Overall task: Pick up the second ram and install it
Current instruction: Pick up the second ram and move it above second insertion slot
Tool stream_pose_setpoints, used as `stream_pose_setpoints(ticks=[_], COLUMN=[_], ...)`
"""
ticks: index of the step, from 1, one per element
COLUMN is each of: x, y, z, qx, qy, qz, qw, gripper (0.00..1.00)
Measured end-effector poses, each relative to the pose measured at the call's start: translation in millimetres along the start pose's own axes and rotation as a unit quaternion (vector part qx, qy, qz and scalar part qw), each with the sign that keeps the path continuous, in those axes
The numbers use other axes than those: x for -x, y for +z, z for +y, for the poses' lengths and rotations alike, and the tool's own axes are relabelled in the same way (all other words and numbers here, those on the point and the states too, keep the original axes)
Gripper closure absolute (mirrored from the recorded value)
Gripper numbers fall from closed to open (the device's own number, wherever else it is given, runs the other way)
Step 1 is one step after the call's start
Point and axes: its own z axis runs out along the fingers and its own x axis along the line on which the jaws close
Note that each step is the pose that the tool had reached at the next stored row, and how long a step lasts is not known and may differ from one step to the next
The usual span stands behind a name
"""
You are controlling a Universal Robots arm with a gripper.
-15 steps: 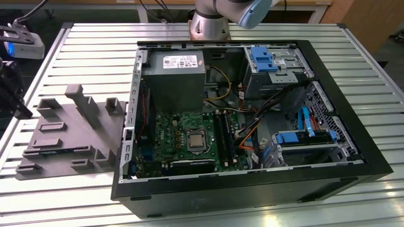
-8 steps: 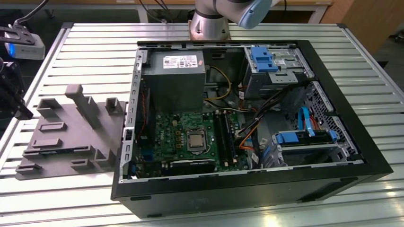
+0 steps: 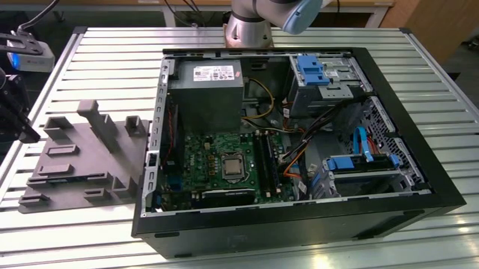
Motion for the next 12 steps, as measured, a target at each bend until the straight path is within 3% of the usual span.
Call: stream_pose_setpoints(ticks=[12], x=[-0.1], y=[3.9], z=[-0.2], qx=[0.0002], qy=[-0.006], qz=[0.0003], qw=[1.0], gripper=[0.89])
